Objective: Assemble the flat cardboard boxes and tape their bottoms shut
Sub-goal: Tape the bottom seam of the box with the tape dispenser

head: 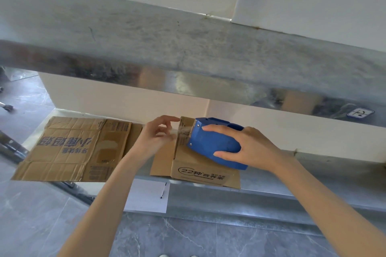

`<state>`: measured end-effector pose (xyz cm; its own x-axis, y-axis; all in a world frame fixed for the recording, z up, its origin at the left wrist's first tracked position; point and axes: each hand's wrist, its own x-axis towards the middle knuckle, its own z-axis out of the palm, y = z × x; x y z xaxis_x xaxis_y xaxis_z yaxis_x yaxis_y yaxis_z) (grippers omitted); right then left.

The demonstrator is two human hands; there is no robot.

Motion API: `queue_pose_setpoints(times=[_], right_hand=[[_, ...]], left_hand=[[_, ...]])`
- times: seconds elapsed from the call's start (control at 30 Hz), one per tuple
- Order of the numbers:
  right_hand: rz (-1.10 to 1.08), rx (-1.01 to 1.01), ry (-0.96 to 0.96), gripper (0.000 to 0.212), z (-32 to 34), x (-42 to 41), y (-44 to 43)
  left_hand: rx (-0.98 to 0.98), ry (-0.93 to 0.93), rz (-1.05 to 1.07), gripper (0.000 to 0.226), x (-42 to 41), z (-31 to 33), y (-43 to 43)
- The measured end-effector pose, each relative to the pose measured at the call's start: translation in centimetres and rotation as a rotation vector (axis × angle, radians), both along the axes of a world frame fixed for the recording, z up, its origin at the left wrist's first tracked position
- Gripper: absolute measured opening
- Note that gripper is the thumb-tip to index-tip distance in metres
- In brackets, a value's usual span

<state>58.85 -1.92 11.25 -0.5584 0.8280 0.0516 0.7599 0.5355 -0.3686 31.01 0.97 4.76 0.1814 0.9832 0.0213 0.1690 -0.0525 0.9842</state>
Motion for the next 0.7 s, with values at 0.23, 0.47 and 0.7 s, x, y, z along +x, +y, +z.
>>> queue_pose_setpoints(times=[0.23,0.47,0.7], right_hand=[[-0.011,-0.061,-0.04,0.063,0.7,-0.5,0.2],[-0.056,-0.199,-0.015,0.059,2.2,-0.6,1.1],[-0.067,-0.338,0.002,0.052,3.2,-1.6,2.2]], left_hand=[[0.056,0.06,0.029,0.064,1.4,-1.2,-0.5],[0.024,0.179,0.03,0.058,1.0,-1.0,-0.2],[-0.016,0.14,0.012,0.049,0.7,-0.5,-0.4]])
